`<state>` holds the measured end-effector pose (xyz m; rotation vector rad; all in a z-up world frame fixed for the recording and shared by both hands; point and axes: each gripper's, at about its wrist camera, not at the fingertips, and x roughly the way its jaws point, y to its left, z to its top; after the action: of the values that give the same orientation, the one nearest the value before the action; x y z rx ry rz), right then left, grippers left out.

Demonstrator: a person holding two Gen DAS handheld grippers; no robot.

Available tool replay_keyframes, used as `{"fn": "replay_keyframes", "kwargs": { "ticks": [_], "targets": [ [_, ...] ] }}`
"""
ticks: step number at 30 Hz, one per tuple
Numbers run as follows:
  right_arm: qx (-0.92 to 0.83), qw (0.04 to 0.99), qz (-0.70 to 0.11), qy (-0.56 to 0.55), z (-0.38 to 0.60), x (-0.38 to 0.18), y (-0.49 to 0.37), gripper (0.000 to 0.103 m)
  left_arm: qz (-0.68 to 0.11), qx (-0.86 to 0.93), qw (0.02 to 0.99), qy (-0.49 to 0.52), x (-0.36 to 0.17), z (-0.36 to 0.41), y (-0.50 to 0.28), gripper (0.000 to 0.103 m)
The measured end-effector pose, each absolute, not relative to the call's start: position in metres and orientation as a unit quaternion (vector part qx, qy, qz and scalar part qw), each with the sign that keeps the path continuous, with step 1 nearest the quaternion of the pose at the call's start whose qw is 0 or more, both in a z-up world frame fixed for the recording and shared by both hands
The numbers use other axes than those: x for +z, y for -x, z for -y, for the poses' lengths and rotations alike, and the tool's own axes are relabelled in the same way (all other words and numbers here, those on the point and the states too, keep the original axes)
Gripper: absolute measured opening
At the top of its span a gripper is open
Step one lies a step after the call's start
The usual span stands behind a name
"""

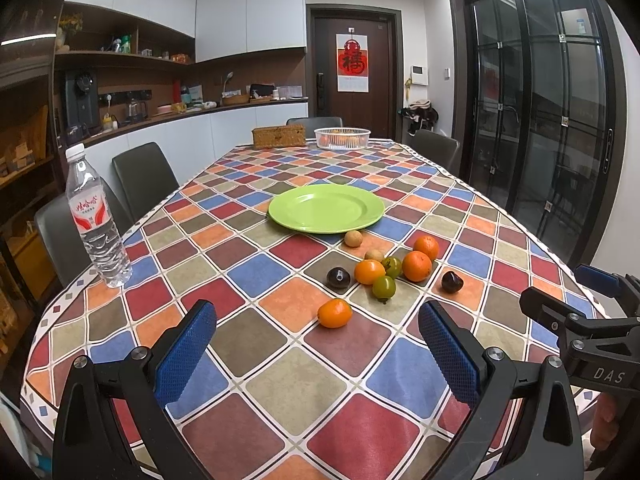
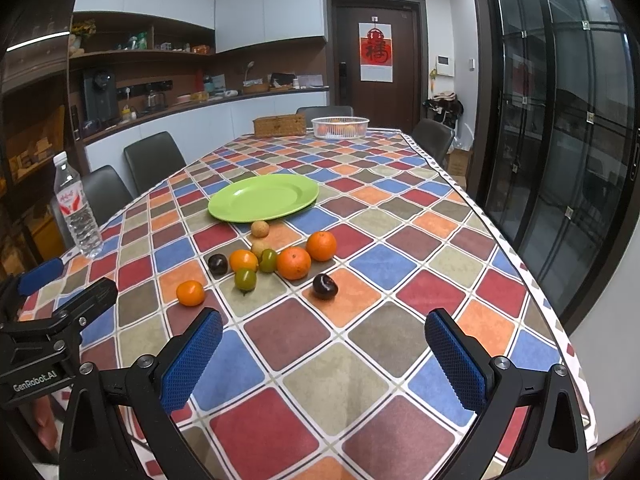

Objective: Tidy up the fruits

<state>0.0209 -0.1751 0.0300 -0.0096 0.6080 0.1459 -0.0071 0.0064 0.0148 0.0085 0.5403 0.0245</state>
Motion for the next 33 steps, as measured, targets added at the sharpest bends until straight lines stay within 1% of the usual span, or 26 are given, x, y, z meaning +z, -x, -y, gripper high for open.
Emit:
{"fn": "replay_keyframes", "kwargs": {
  "ticks": [9, 17, 33],
  "targets": [
    [0.071, 0.951, -0.299, 0.005, 0.175, 0.029, -0.02, 0.103, -0.269, 0.011, 0.963, -0.005, 0.013, -0.006, 0.009, 0.103],
    [0.073, 0.948, -0.309, 0.007, 0.173, 0.04, -0.028, 0.103, -0.283, 0.01, 0.959, -0.007, 0.004, -0.003, 0.003, 0.103],
    [0.082, 0.932, -0.354, 0.016, 0.166, 0.008, -0.072, 0.103, -0.346, 0.003, 0.938, -0.007, -0.025, -0.003, -0.041, 0.101]
  ]
}}
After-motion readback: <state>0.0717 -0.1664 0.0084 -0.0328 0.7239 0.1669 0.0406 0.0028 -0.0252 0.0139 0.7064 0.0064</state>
